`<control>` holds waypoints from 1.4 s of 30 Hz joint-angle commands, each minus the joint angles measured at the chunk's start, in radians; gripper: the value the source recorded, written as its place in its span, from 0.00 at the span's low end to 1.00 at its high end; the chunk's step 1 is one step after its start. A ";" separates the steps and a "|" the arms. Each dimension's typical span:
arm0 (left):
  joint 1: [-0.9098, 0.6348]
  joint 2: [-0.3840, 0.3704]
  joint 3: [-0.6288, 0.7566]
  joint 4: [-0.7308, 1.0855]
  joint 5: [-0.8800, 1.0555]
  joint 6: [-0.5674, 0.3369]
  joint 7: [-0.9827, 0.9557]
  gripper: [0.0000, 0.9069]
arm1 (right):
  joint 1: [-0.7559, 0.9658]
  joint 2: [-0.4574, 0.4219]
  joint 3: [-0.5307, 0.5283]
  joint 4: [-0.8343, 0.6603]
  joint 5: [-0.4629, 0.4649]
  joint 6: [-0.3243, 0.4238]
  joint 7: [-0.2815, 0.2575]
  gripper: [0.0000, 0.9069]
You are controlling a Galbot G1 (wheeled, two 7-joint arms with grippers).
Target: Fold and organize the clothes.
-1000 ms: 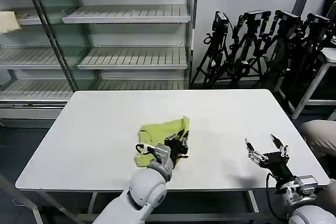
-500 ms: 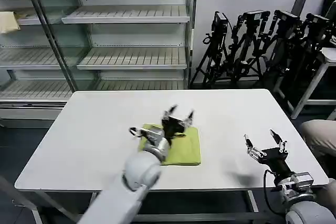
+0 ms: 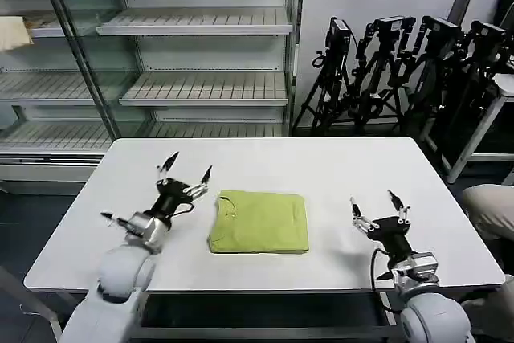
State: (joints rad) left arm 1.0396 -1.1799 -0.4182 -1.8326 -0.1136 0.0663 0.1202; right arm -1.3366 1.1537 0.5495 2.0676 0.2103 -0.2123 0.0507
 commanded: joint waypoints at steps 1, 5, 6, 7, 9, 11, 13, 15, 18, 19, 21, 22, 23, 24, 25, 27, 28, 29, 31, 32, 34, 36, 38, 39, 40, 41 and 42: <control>0.200 0.005 -0.172 -0.020 0.090 -0.137 0.076 1.00 | 0.034 0.025 -0.062 -0.012 -0.055 -0.003 0.023 1.00; 0.235 0.000 -0.167 -0.038 0.125 0.039 -0.029 1.00 | -0.005 0.012 -0.013 0.015 -0.045 0.003 0.023 1.00; 0.236 0.001 -0.166 -0.037 0.124 0.018 -0.024 1.00 | -0.011 0.004 0.002 0.023 -0.036 0.003 0.020 1.00; 0.234 0.001 -0.166 -0.036 0.124 -0.007 -0.003 1.00 | -0.013 0.001 0.011 0.025 -0.033 0.003 0.017 1.00; 0.222 0.001 -0.158 -0.031 0.115 -0.039 0.025 1.00 | -0.005 0.004 0.013 0.014 -0.033 0.004 0.017 1.00; 0.200 0.004 -0.145 -0.018 0.090 -0.074 0.044 1.00 | 0.013 0.011 -0.002 0.000 -0.038 0.007 0.020 1.00; 0.184 0.017 -0.140 -0.015 0.074 -0.085 0.061 1.00 | 0.022 0.014 -0.010 -0.003 -0.042 0.007 0.020 1.00; 0.152 0.060 -0.130 0.006 0.026 -0.095 0.076 1.00 | 0.033 0.018 -0.024 -0.005 -0.047 0.004 0.021 1.00; 0.116 0.092 -0.131 0.008 0.021 -0.097 0.090 1.00 | 0.030 0.019 -0.028 0.001 -0.038 0.022 0.028 1.00; 0.113 0.094 -0.130 0.004 0.018 -0.095 0.094 1.00 | 0.028 0.019 -0.027 0.004 -0.041 0.021 0.027 1.00; 0.105 0.078 -0.128 -0.009 0.012 -0.095 0.097 1.00 | 0.017 0.020 -0.015 0.012 -0.068 0.021 0.018 1.00; 0.106 0.070 -0.126 -0.014 0.010 -0.095 0.096 1.00 | 0.016 0.018 -0.013 0.011 -0.068 0.022 0.021 1.00; 0.110 0.064 -0.124 -0.018 0.006 -0.091 0.095 1.00 | 0.018 0.014 -0.012 0.006 -0.064 0.022 0.021 1.00; 0.114 0.058 -0.121 -0.019 0.006 -0.089 0.093 1.00 | 0.021 0.011 -0.009 0.002 -0.066 0.025 0.021 1.00; 0.116 0.058 -0.117 -0.020 0.008 -0.090 0.092 1.00 | 0.023 0.009 -0.005 -0.003 -0.067 0.029 0.021 1.00; 0.118 0.058 -0.118 -0.020 0.021 -0.098 0.094 1.00 | 0.022 0.009 0.000 -0.003 -0.068 0.037 0.020 1.00; 0.118 0.056 -0.119 -0.021 0.019 -0.100 0.093 1.00 | 0.020 0.011 0.001 -0.001 -0.068 0.038 0.020 1.00; 0.118 0.056 -0.121 -0.021 0.019 -0.099 0.091 1.00 | 0.017 0.014 0.001 0.003 -0.068 0.038 0.020 1.00; 0.116 0.060 -0.125 -0.027 0.019 -0.101 0.091 1.00 | 0.012 0.016 -0.004 0.014 -0.080 0.039 0.016 1.00; 0.116 0.063 -0.125 -0.030 0.018 -0.103 0.091 1.00 | 0.013 0.016 -0.006 0.015 -0.083 0.039 0.015 1.00; 0.117 0.065 -0.130 -0.040 0.018 -0.111 0.092 1.00 | 0.019 0.020 -0.012 0.015 -0.111 0.045 0.009 1.00; 0.118 0.067 -0.132 -0.043 0.020 -0.115 0.091 1.00 | 0.023 0.021 -0.012 0.013 -0.114 0.045 0.011 1.00; 0.122 0.070 -0.136 -0.048 0.020 -0.123 0.091 1.00 | 0.024 0.021 -0.011 0.010 -0.127 0.050 0.012 1.00; 0.126 0.069 -0.139 -0.053 0.021 -0.124 0.090 1.00 | 0.021 0.019 -0.009 0.010 -0.127 0.051 0.011 1.00; 0.129 0.069 -0.140 -0.056 0.020 -0.123 0.089 1.00 | 0.019 0.018 -0.007 0.011 -0.127 0.052 0.011 1.00; 0.130 0.069 -0.141 -0.062 0.020 -0.124 0.088 1.00 | 0.019 0.016 -0.005 0.011 -0.128 0.055 0.011 1.00; 0.135 0.068 -0.141 -0.065 0.021 -0.127 0.089 1.00 | 0.019 0.015 -0.005 0.010 -0.130 0.058 0.011 1.00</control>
State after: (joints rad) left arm 1.1688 -1.1159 -0.5544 -1.8764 -0.0887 -0.0469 0.2056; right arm -1.3194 1.1713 0.5418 2.0743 0.1138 -0.1694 0.0651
